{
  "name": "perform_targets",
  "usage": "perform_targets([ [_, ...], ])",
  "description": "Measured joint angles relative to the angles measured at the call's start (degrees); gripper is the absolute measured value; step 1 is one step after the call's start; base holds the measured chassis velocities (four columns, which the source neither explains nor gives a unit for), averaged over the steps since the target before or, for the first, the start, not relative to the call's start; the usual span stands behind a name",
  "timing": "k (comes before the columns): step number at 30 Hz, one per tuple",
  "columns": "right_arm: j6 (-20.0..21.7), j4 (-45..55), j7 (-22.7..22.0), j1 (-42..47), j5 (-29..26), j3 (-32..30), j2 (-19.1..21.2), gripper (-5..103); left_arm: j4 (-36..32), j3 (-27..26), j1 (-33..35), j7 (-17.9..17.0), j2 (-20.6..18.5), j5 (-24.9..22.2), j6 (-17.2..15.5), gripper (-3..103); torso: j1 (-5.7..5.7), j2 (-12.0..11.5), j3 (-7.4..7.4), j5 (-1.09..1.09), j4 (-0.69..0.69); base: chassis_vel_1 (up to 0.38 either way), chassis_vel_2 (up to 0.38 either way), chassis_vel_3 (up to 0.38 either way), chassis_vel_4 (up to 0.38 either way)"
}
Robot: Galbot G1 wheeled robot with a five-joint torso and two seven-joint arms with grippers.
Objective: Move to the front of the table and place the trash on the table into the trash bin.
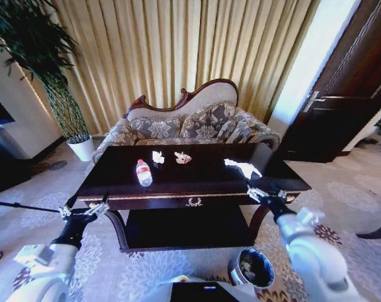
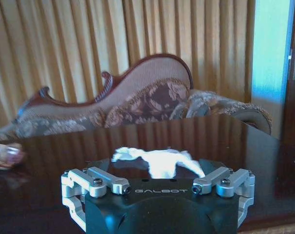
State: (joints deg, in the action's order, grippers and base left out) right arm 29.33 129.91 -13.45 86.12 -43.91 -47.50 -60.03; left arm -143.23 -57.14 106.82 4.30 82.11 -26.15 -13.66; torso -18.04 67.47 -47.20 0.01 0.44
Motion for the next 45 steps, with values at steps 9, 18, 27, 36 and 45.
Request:
perform_targets([
  [9, 3.64, -16.27, -0.50, -15.59, -6.71, 4.49, 8.53, 100, 0.00, 0.96, 0.75, -0.15, 0.73, 0.49, -0.75, 100, 0.04, 0.02, 0.02, 0.02, -0.02, 0.000, 0.000, 0.000, 0.000],
  [18, 6.11, -28.12, 5.13, -25.97, -9.18, 9.08, 14.44, 100, 0.00, 1.48, 1.40, -0.84, 0.95, 1.60, -1.19, 100, 0.04, 0.02, 0.02, 0.00, -0.01, 0.000, 0.000, 0.000, 0.000],
  [27, 10.70, -28.87, 10.66, -27.17, -8.47, 11.25, 15.62, 100, 0.00, 1.49, 0.75, -0.84, 0.59, 1.58, -2.08, 100, 0.04, 0.02, 0.02, 0.00, 0.00, 0.000, 0.000, 0.000, 0.000],
  [36, 11.90, -29.94, 12.27, -30.61, -6.77, 16.02, 16.23, 100, 0.00, 1.08, 1.24, -0.78, 1.30, 1.44, -2.04, 100, 0.04, 0.02, 0.03, -0.01, -0.02, 0.000, 0.000, 0.000, 0.000],
  [45, 11.88, -32.12, 12.63, -32.29, -3.16, 19.49, 16.07, 100, 0.00, 0.70, 0.94, -0.73, 1.37, 1.26, -1.77, 100, 0.04, 0.02, 0.02, -0.01, -0.01, 0.000, 0.000, 0.000, 0.000],
])
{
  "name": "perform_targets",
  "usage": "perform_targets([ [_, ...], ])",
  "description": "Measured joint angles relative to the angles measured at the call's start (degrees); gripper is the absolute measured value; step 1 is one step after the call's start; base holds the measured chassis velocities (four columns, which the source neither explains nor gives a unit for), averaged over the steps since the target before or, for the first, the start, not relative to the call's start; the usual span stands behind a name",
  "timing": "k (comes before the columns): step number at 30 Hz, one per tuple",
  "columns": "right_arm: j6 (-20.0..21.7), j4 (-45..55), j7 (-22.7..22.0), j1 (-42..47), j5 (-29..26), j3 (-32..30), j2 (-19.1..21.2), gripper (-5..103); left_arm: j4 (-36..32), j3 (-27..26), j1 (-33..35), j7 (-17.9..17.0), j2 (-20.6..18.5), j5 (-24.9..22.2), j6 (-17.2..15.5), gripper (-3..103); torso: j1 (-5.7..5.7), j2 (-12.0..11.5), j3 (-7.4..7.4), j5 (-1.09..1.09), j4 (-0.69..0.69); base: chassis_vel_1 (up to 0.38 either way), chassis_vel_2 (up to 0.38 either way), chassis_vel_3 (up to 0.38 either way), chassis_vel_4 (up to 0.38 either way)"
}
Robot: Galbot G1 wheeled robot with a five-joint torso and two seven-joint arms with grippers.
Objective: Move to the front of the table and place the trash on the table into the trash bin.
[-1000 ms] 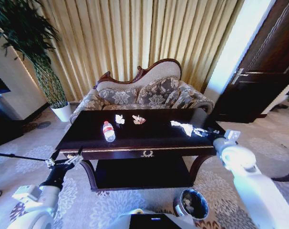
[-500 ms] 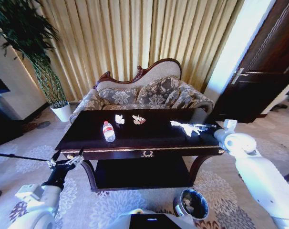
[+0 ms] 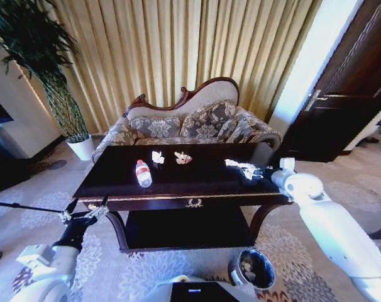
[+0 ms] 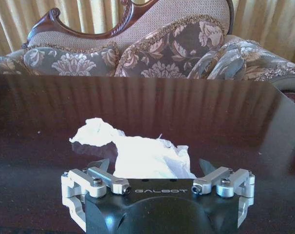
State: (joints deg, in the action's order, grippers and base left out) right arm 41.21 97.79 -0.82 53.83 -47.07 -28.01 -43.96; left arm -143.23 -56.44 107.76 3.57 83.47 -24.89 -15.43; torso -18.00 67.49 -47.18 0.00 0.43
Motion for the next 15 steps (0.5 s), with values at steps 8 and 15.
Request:
perform_targets([
  [8, -0.08, -0.25, 0.06, 0.33, 0.77, -0.13, -0.01, 83, 0.00, 0.27, -0.54, 0.00, 0.07, -0.02, 0.02, 100, 0.00, 0.00, 0.00, 0.00, 0.00, 0.000, 0.000, 0.000, 0.000],
  [15, -0.18, -0.37, -0.01, 1.07, 1.29, -1.04, -0.33, 55, 0.00, 0.41, -0.70, 0.04, 0.01, -0.02, 0.02, 100, 0.01, 0.00, 0.00, 0.00, 0.00, 0.000, 0.000, 0.000, 0.000],
])
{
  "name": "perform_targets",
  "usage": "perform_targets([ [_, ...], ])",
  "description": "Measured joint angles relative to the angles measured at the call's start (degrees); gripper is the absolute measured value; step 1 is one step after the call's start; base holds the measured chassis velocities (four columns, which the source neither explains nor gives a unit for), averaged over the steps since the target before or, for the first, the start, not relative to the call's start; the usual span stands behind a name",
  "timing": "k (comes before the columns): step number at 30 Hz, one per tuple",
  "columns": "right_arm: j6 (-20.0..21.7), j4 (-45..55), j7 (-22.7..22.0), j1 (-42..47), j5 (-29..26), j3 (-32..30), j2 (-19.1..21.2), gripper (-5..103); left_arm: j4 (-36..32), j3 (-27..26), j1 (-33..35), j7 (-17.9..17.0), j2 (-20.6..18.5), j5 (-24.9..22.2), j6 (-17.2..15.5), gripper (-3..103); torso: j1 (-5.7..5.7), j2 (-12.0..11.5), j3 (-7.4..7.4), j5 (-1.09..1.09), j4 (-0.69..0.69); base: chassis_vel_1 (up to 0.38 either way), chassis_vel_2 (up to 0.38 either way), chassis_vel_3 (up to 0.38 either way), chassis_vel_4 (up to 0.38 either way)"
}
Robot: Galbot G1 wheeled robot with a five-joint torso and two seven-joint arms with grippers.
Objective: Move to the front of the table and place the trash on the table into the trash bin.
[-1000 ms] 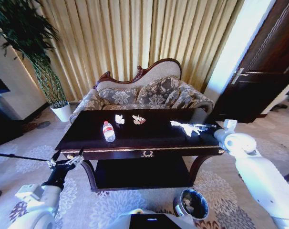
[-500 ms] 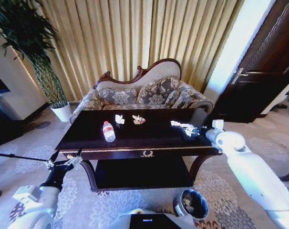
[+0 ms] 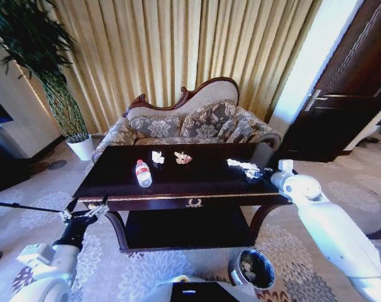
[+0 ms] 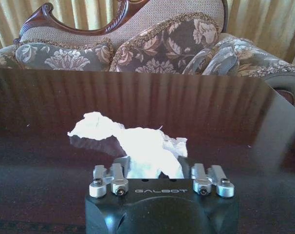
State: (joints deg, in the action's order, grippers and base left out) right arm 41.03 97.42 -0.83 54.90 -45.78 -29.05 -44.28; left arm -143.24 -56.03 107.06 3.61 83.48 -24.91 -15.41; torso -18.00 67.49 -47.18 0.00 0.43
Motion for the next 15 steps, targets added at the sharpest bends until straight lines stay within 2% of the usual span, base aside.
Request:
perform_targets([
  [2, -0.02, 0.00, -0.02, 0.12, 0.03, -0.20, -0.08, 55, 0.00, 0.01, -0.02, 0.02, 0.00, 0.00, 0.00, 100, 0.00, 0.00, 0.00, 0.00, 0.00, 0.000, 0.000, 0.000, 0.000],
  [5, -0.10, 0.14, -0.04, 0.57, 0.08, -0.59, -0.21, 38, 0.00, 0.04, -0.05, 0.06, 0.00, 0.00, 0.01, 100, 0.00, 0.00, 0.00, 0.00, 0.00, 0.000, 0.000, 0.000, 0.000],
  [7, -0.16, 0.28, -0.05, 0.74, 0.11, -0.68, -0.21, 38, 0.00, 0.04, -0.05, 0.08, 0.01, 0.00, 0.01, 100, 0.00, 0.00, 0.00, 0.00, 0.00, 0.000, 0.000, 0.000, 0.000],
  [12, -0.76, 1.20, -0.12, 1.30, -0.01, -1.43, -0.23, 12, 0.00, -0.05, 0.00, 0.16, 0.06, 0.00, 0.18, 100, 0.00, 0.00, 0.00, 0.00, 0.00, 0.000, 0.000, 0.000, 0.000],
  [15, -2.36, 2.04, -0.15, 2.04, -0.67, -2.19, -0.23, 6, 0.00, -0.12, 0.03, 0.18, 0.06, -0.02, 0.34, 100, 0.00, 0.00, 0.00, 0.00, 0.00, 0.000, 0.000, 0.000, 0.000],
])
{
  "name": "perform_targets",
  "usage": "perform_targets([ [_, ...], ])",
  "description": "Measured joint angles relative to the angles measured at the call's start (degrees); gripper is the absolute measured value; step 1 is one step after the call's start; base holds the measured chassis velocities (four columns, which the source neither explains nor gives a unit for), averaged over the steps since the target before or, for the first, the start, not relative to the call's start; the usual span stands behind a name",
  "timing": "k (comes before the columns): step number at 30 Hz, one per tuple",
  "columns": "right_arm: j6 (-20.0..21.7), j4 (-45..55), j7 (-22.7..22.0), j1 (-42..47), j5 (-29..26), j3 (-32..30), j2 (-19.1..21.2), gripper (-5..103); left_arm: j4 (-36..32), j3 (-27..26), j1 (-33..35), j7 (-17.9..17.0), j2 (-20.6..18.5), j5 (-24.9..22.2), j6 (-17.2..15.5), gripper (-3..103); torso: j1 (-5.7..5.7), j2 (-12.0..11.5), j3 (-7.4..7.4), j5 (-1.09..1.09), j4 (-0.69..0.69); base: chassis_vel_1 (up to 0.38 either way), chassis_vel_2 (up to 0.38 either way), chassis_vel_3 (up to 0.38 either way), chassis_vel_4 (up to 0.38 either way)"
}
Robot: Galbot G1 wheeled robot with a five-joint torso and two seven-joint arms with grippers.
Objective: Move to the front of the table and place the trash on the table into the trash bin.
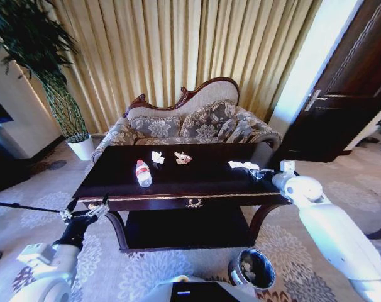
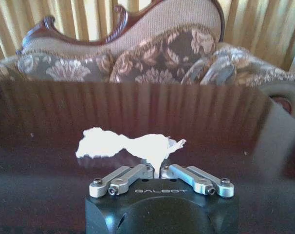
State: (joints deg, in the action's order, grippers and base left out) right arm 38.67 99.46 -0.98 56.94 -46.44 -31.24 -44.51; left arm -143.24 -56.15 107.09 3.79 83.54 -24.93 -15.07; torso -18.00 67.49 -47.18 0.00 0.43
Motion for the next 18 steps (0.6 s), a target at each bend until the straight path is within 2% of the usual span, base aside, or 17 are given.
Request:
perform_targets([
  [1, -0.92, 0.48, -0.05, 0.43, -0.40, -0.45, 0.00, 6, 0.00, -0.01, 0.00, 0.00, 0.00, -0.02, 0.13, 100, 0.00, 0.00, 0.00, 0.00, 0.00, 0.000, 0.000, 0.000, 0.000],
  [2, -2.24, 1.33, -0.13, 1.22, -0.94, -1.24, -0.05, 1, 0.00, -0.01, 0.00, 0.01, -0.01, -0.05, 0.27, 100, 0.00, 0.00, 0.00, 0.00, 0.00, 0.000, 0.000, 0.000, 0.000],
  [4, -3.20, 2.03, -0.30, 1.97, -1.39, -1.89, -0.14, 1, 0.00, -0.01, -0.04, 0.01, -0.02, -0.06, 0.34, 100, 0.00, 0.00, 0.00, 0.00, 0.00, 0.000, 0.000, 0.000, 0.000],
  [7, -7.24, 5.96, -2.37, 5.64, -3.63, -4.20, -0.80, 0, 0.00, 0.26, -0.26, 0.01, 0.11, -0.09, 0.35, 100, 0.00, 0.00, 0.00, -0.01, 0.01, 0.000, 0.000, 0.000, 0.000],
  [12, -10.47, 10.28, -4.95, 9.16, -4.73, -6.25, -2.06, 0, 0.00, 0.38, -0.43, 0.01, 0.20, -0.09, 0.36, 100, 0.00, 0.00, 0.00, -0.01, 0.01, 0.000, 0.000, 0.000, 0.000],
  [16, -14.90, 16.28, -8.06, 13.60, -5.09, -8.34, -4.51, 0, 0.00, 0.24, -0.50, -0.01, 0.29, -0.42, 0.69, 100, 0.00, 0.00, 0.00, -0.01, 0.00, 0.000, 0.000, 0.000, 0.000],
  [18, -15.82, 17.64, -8.83, 14.55, -5.05, -8.71, -5.26, 0, 0.00, 0.10, -0.50, -0.02, 0.33, -0.63, 0.76, 100, 0.00, 0.00, 0.00, -0.01, 0.00, 0.000, 0.000, 0.000, 0.000],
])
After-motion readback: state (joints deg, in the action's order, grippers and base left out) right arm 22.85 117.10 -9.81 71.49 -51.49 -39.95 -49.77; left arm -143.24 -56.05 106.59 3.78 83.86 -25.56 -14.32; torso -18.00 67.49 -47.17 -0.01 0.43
